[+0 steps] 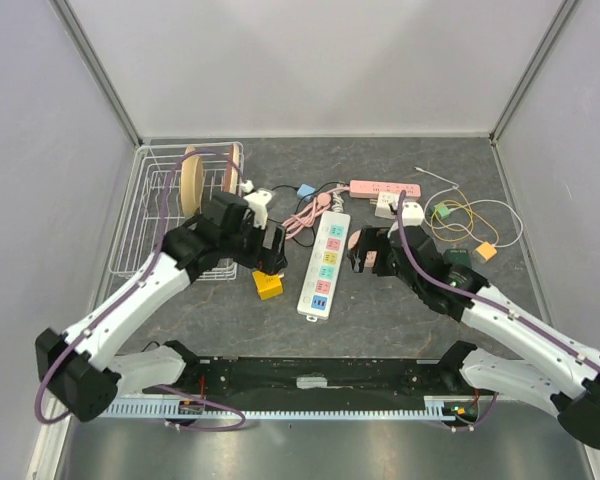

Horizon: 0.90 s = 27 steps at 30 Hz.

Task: Insert the plug
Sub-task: Pick up the plug from the center of the board.

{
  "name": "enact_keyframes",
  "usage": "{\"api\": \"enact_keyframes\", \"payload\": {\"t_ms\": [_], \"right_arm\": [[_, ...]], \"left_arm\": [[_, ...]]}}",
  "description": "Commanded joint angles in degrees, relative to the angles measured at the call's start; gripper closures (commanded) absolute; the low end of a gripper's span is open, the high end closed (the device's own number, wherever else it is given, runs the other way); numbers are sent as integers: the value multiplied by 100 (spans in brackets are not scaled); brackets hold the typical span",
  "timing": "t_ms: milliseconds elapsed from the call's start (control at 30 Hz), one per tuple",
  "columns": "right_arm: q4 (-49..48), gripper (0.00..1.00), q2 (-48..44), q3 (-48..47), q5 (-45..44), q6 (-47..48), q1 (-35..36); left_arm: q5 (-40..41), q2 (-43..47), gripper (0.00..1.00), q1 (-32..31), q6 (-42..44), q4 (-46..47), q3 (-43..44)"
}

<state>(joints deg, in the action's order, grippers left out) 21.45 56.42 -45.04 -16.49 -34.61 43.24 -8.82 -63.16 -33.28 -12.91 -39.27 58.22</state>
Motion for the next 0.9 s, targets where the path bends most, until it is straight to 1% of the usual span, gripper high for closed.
{"api": "enact_keyframes", "payload": {"t_ms": [0,33,67,100,133,200,400,633,867], "right_arm": [[-168,2,-553,346,-232,112,0],[-133,2,-632,372,-267,112,-9],[-80,2,-737,408,-310,95,-9],[25,2,-790,417,-337,95,0],[60,2,-834,425,-363,104,0],[148,2,-957,434,-381,95,0],[333,2,-1230,452,-522,104,0],[535,2,-1441,434,-592,147,0],[632,2,-1432,373,-618,156,0]], "left_arm": [[662,-749,0,-381,1043,-493,629],[732,-916,0,-433,1227,-590,725],[872,-1248,0,-504,1281,-695,918],[864,-1400,0,-548,1282,-801,998],[1021,-1532,0,-583,1543,-993,1086],[1198,-1936,0,-662,1633,-1127,1262],[1163,-2691,0,-786,1906,-1382,1473],[1330,-3334,0,-794,1897,-1496,1508],[1269,-3642,1,-794,1950,-1347,1535]]}}
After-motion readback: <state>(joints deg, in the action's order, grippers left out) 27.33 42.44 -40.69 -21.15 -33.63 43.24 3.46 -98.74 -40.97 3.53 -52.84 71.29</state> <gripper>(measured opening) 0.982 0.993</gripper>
